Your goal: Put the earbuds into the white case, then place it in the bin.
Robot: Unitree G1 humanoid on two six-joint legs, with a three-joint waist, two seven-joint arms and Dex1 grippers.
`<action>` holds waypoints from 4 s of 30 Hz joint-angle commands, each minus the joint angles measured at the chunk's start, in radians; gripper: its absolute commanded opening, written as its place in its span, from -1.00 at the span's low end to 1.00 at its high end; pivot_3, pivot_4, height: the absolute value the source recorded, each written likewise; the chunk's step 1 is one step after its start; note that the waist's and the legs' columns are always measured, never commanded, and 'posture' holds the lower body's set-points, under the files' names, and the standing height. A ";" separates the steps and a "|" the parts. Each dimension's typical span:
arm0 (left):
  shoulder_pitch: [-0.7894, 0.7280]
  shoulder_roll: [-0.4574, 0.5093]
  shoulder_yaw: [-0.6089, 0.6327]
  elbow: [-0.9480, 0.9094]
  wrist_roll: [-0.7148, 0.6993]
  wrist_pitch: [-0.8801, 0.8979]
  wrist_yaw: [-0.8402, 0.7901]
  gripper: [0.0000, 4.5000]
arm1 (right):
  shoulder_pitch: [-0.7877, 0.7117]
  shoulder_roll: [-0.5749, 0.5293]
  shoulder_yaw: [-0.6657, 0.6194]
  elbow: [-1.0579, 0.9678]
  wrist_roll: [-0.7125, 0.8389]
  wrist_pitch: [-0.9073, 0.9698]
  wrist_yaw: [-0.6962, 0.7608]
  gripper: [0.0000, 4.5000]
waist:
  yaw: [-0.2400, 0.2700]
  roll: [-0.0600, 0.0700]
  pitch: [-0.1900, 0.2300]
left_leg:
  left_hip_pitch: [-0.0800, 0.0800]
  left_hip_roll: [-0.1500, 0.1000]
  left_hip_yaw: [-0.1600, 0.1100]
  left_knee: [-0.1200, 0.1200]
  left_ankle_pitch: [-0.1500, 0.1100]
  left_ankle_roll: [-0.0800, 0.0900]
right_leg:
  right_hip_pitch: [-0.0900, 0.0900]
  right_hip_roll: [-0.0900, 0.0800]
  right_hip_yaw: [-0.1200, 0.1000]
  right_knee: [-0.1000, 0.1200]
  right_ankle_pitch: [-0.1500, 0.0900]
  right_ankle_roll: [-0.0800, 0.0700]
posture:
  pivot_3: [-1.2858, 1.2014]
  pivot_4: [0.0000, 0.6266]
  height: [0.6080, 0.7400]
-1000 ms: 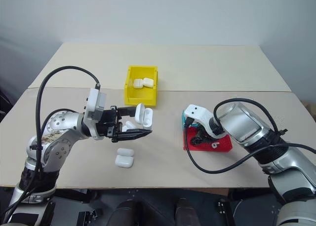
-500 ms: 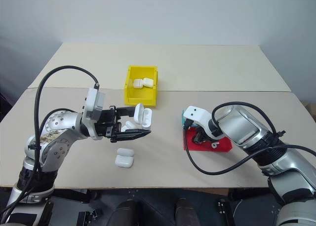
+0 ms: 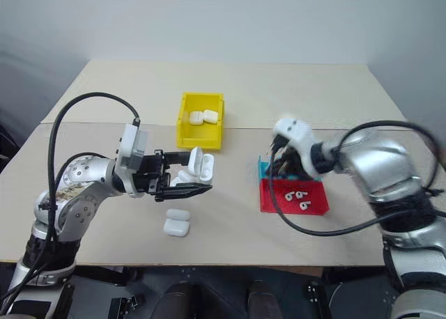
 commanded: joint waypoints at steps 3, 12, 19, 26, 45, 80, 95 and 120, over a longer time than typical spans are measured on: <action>-0.074 -0.028 -0.014 0.030 0.008 -0.002 0.019 0.23 | 0.136 0.216 -0.327 -0.151 0.160 -0.247 -0.101 -0.72 | 0.001 0.000 0.000 | 0.000 0.000 0.000 0.000 0.000 0.000 | 0.000 0.000 0.001 0.000 0.000 0.000 | 0.03 -0.52 1.00; -0.181 -0.076 -0.026 0.136 0.040 -0.038 -0.007 0.23 | 0.068 0.468 -0.338 -0.240 0.357 -0.324 -0.297 -0.72 | -0.012 0.000 0.000 | 0.001 0.000 0.000 0.000 0.000 0.000 | 0.000 0.000 0.001 0.003 0.000 0.000 | 0.03 -0.52 1.00; -0.216 -0.097 -0.023 0.171 0.049 -0.060 -0.024 0.23 | 0.076 0.484 -0.236 -0.220 0.332 -0.400 -0.309 -0.72 | -0.011 0.000 0.000 | 0.001 0.000 0.000 0.000 0.000 0.000 | -0.001 0.000 0.001 0.002 0.000 0.000 | 0.03 -0.52 1.00; -0.239 -0.101 -0.014 0.197 0.043 -0.065 -0.051 0.23 | 0.118 0.458 -0.182 -0.217 0.315 -0.447 -0.307 -0.72 | -0.011 0.000 0.000 | 0.001 0.000 0.000 0.000 0.000 0.000 | -0.001 0.000 0.001 0.002 0.000 0.000 | 0.03 -0.52 1.00; -0.236 -0.107 -0.004 0.198 0.049 -0.078 -0.079 0.23 | 0.166 0.392 -0.156 -0.188 0.277 -0.495 -0.315 -0.72 | -0.011 0.000 0.000 | 0.001 0.000 0.000 0.000 0.000 0.000 | 0.000 0.000 0.001 0.002 0.000 0.000 | 0.03 -0.52 1.00; -0.231 -0.106 0.008 0.210 0.069 -0.099 -0.074 0.23 | 0.138 0.277 -0.139 -0.109 0.216 -0.593 -0.201 0.99 | -0.011 0.000 0.000 | 0.001 0.000 0.000 0.000 0.000 0.000 | 0.000 0.000 0.001 0.001 0.000 0.000 | 0.03 -0.52 1.00; -0.167 -0.103 0.010 0.163 0.069 -0.113 -0.055 0.23 | -0.154 -0.107 0.322 0.356 -0.326 -0.829 0.211 0.82 | -0.021 0.001 0.000 | 0.001 0.000 0.002 -0.001 0.000 0.000 | -0.001 0.000 0.002 0.000 0.000 0.000 | 0.03 -0.52 1.00; -0.052 -0.065 0.061 0.023 0.041 -0.093 0.048 0.23 | -0.571 0.278 0.477 1.378 -0.718 -1.514 0.513 0.13 | -0.016 0.003 0.002 | 0.001 0.001 0.003 -0.001 0.001 -0.001 | -0.002 0.000 0.002 0.001 0.000 -0.001 | 0.03 -0.52 1.00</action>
